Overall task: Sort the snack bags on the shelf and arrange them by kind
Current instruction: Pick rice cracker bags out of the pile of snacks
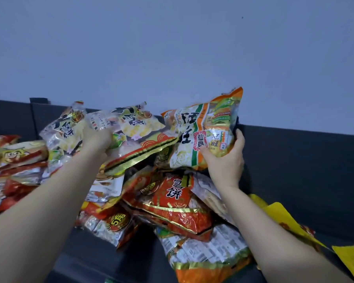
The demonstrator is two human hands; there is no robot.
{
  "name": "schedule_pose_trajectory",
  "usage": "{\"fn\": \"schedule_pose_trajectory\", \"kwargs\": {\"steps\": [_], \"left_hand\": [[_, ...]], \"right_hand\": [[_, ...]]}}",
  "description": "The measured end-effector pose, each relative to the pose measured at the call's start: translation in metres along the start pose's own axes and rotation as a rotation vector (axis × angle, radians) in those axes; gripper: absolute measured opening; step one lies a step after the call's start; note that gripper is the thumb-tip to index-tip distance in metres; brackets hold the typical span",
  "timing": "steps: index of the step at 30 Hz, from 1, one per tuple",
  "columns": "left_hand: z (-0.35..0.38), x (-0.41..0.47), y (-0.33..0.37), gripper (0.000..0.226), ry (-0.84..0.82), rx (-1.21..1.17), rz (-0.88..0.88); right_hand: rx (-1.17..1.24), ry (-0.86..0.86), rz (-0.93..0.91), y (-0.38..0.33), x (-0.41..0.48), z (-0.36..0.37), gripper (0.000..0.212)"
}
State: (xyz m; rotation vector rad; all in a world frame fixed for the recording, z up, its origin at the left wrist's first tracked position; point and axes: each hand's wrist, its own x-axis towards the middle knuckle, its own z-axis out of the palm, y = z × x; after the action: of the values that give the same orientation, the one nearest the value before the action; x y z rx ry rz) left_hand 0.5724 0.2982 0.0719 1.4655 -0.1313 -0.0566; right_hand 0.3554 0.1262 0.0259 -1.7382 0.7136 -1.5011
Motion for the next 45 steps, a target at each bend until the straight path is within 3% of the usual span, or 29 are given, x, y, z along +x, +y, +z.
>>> {"fn": "schedule_pose_trajectory", "kwargs": {"steps": [3,7,9,14,17,20,24,26,29,34,39,43,45], "left_hand": [[-0.015,0.016,-0.007,0.071,0.009,0.079,0.067],[-0.027,0.036,-0.034,0.135,-0.119,0.368,0.088],[-0.030,0.041,-0.043,0.144,-0.135,0.465,0.087],[-0.029,0.042,-0.066,0.114,-0.089,0.697,0.152],[-0.027,0.046,-0.067,0.108,-0.122,0.683,0.231],[-0.028,0.056,-0.071,0.111,-0.223,0.663,0.301],[-0.030,0.057,-0.082,0.110,-0.370,0.845,0.260],[-0.027,0.051,-0.080,0.107,-0.318,0.895,0.259],[-0.024,0.042,-0.075,0.086,-0.195,0.853,0.466],[-0.021,0.031,-0.070,0.063,-0.208,0.873,0.632],[-0.025,0.027,-0.068,0.066,-0.226,0.891,0.624],[-0.032,0.029,-0.075,0.074,-0.246,0.916,0.649],[-0.038,0.033,-0.078,0.086,-0.181,1.001,0.600]], "right_hand": [[-0.102,-0.101,-0.055,0.004,0.000,0.014,0.093],[-0.181,-0.230,-0.043,0.011,-0.001,0.029,0.087],[-0.190,-0.278,-0.021,0.014,-0.001,0.033,0.089],[-0.528,-0.288,0.010,0.031,-0.004,0.036,0.089],[-0.706,-0.243,0.009,0.038,-0.007,0.042,0.085],[-0.648,-0.232,0.059,0.045,-0.005,0.048,0.085],[-0.622,-0.352,0.270,0.057,-0.002,0.046,0.086],[-0.626,-0.382,0.306,0.054,-0.002,0.043,0.090],[-0.633,-0.367,0.338,0.049,-0.003,0.039,0.101],[-0.688,-0.345,0.336,0.039,-0.010,0.029,0.103],[-0.762,-0.344,0.222,0.032,-0.014,0.027,0.083],[-0.799,-0.320,0.152,0.025,-0.023,0.035,0.096],[-0.837,-0.290,0.093,0.022,-0.028,0.039,0.098]]}}
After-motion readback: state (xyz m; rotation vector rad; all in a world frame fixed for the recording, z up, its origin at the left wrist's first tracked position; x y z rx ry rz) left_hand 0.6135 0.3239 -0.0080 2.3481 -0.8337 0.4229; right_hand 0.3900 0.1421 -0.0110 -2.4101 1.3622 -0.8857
